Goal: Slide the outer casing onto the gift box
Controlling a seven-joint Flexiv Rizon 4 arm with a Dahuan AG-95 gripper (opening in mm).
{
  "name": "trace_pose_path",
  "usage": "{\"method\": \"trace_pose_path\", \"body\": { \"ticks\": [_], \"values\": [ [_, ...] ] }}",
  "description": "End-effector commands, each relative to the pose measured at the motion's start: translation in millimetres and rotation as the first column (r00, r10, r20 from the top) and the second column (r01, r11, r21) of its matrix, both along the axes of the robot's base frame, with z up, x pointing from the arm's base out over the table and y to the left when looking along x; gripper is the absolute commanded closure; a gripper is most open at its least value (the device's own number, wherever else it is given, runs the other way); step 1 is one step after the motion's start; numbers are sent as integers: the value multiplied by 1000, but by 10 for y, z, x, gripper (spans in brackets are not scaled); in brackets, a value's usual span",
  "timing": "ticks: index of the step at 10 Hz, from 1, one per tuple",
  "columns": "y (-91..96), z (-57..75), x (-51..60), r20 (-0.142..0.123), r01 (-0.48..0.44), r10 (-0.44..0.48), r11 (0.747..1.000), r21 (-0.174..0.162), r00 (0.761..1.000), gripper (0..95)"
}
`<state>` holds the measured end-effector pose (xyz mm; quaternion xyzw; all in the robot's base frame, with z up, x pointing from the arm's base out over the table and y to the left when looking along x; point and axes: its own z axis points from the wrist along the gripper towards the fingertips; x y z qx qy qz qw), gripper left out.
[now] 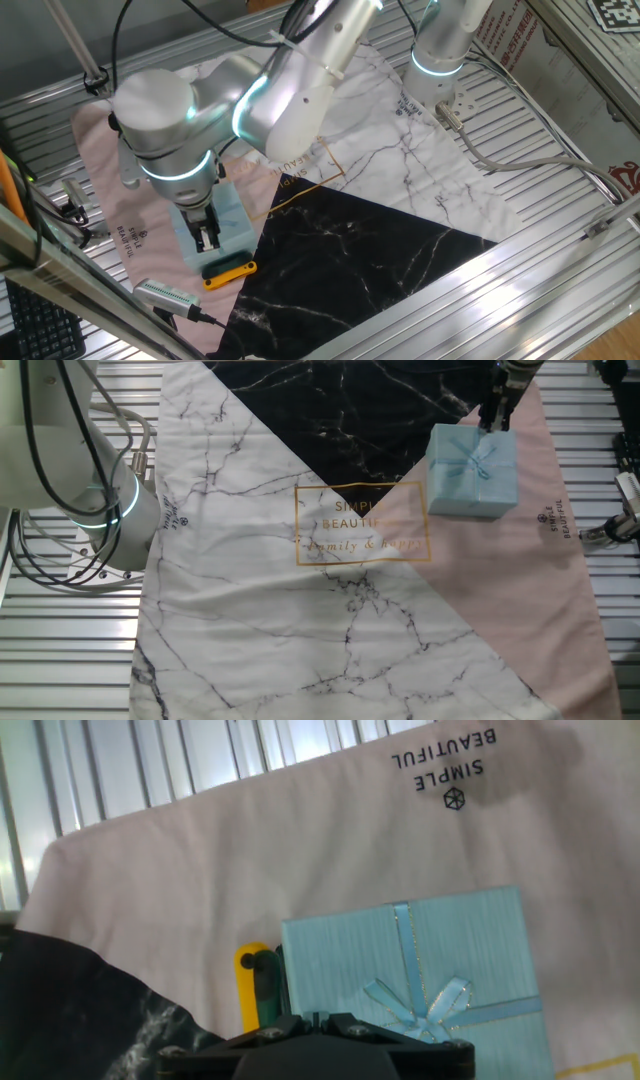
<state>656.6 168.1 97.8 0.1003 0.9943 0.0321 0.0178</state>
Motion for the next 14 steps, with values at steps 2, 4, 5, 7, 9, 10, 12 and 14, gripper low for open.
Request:
{"method": "trace_pose_path", "body": {
  "ticks": [2,4,5,7,9,10,12,14],
  "values": [
    [11,-65,32,5,-1,1,1000,4,1000,950],
    [27,-137,39,12,0,0,1000,4,1000,950],
    [39,-176,41,18,1,-1,1000,2,1000,950],
    [42,-165,39,6,-8,8,1000,-4,1000,950],
    [43,-138,35,5,-18,18,1000,-1,1000,950],
    [36,-103,32,-2,-31,31,999,-11,1000,950],
    [-50,37,25,-15,-56,56,998,-18,998,950],
    [-171,185,12,-18,-65,64,997,-29,998,950]
  ]
}}
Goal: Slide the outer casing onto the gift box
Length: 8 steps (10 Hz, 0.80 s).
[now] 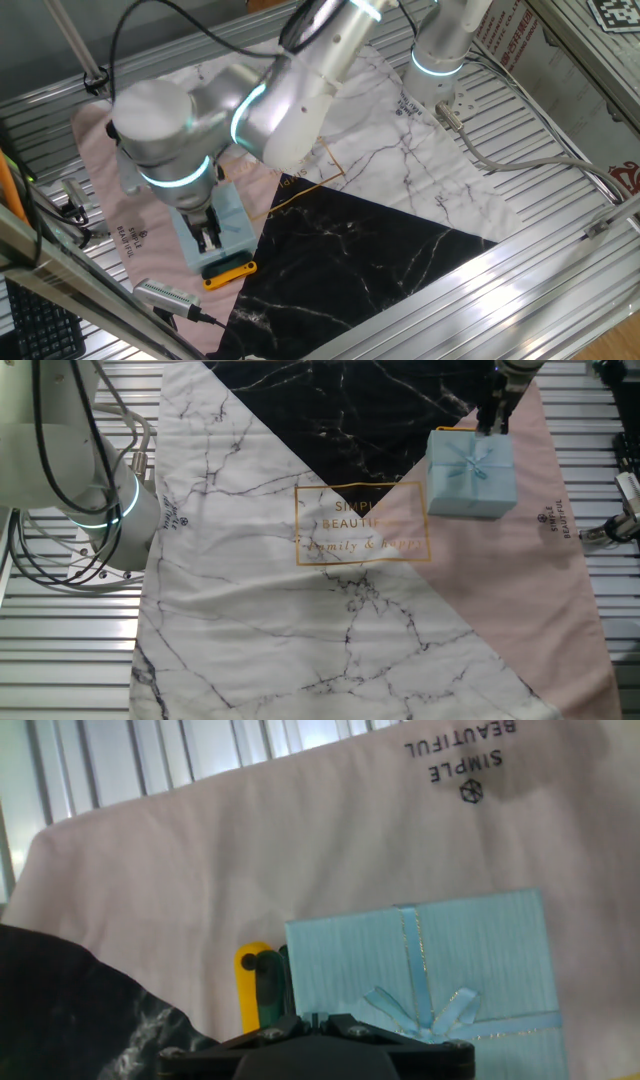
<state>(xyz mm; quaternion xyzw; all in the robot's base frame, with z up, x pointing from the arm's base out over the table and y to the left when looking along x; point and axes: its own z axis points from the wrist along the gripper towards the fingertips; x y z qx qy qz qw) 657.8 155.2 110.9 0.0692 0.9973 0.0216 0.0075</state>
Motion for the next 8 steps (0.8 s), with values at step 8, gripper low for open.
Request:
{"method": "trace_pose_path", "body": {
  "ticks": [8],
  "values": [
    [-887,575,-35,14,-61,61,998,-27,998,950]
  ]
}}
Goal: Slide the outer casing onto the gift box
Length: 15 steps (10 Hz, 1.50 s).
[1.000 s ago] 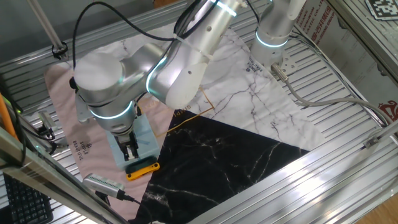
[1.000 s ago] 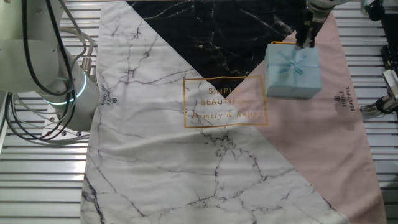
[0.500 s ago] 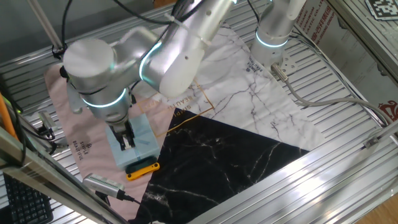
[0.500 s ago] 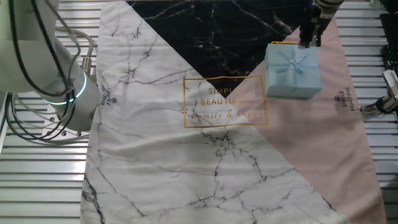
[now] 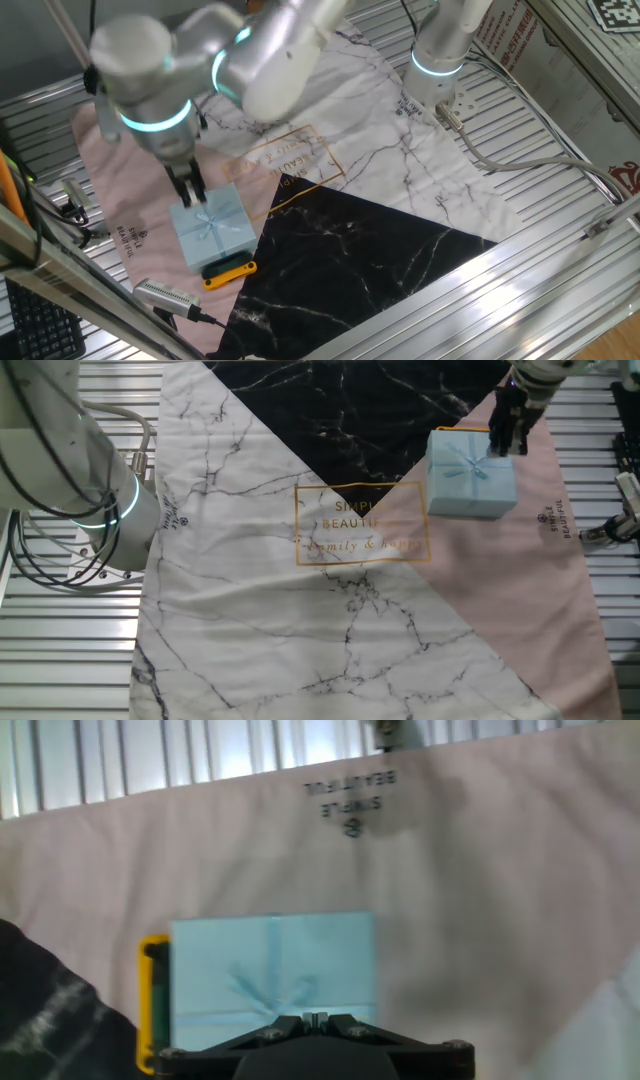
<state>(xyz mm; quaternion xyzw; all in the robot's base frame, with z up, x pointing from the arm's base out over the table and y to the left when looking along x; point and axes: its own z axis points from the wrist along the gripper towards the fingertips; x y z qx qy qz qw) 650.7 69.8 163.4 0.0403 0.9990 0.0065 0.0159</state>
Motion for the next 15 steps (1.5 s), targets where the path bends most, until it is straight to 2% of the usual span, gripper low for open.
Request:
{"method": "trace_pose_path", "body": {
  "ticks": [1,3,11,15],
  "values": [
    [-35,78,63,-6,-6,6,1000,6,1000,950],
    [-26,85,87,-13,-9,9,1000,7,1000,950],
    [-27,85,86,-13,-63,63,998,6,998,950],
    [-26,85,87,-15,-92,92,996,17,996,950]
  ]
}}
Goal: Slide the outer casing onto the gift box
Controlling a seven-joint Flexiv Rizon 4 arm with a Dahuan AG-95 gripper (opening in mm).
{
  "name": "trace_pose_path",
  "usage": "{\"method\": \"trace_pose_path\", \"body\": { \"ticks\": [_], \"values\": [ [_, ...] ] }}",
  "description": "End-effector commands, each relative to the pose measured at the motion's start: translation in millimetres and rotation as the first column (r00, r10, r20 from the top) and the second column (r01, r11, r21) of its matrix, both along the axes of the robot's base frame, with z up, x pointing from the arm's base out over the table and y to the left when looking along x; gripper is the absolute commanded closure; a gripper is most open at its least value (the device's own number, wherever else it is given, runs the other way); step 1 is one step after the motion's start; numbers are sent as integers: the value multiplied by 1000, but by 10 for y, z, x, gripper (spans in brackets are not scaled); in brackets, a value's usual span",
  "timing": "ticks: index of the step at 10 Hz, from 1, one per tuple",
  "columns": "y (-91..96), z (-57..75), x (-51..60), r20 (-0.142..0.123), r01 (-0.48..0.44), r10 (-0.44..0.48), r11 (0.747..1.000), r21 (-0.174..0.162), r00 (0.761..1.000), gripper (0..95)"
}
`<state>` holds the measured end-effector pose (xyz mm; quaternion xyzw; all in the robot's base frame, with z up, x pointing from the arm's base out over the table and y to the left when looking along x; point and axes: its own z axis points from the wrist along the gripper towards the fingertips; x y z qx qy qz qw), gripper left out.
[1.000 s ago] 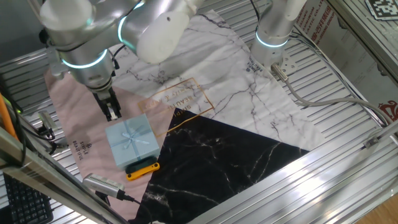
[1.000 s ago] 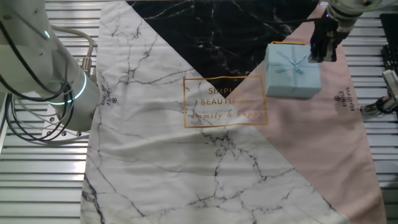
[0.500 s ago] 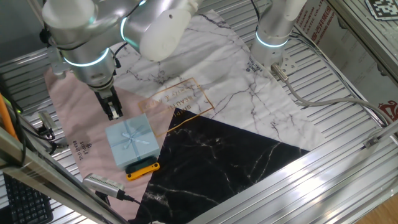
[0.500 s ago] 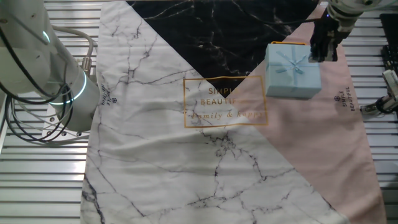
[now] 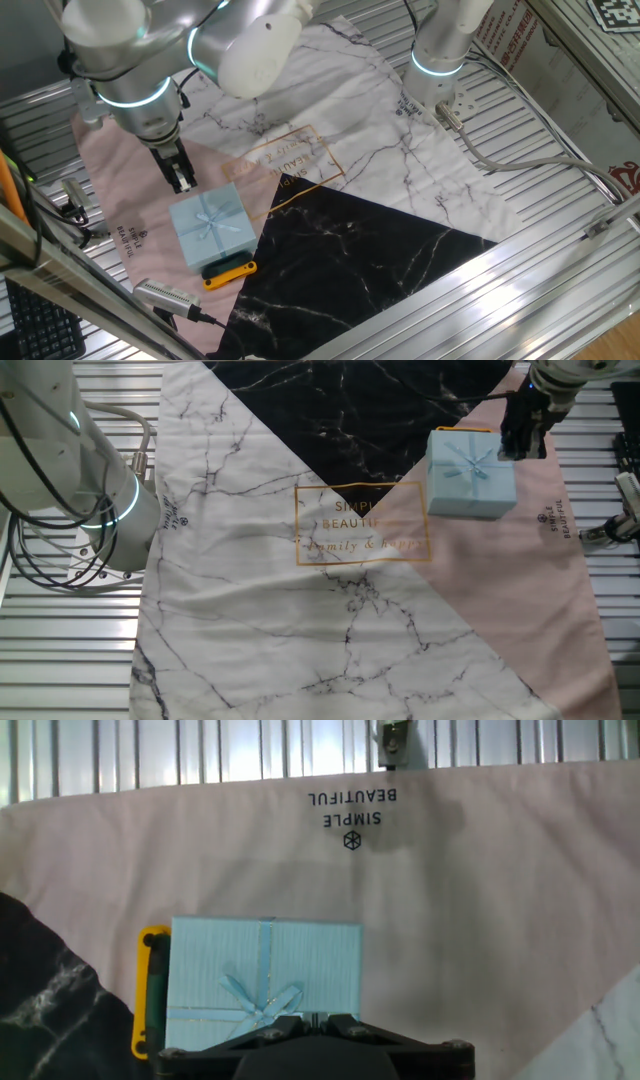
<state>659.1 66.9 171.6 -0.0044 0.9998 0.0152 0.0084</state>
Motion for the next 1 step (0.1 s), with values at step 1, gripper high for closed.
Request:
{"method": "trace_pose_path", "body": {
  "ticks": [1],
  "values": [
    [2,3,3,-3,-3,3,1000,1,1000,950]
  ]
}}
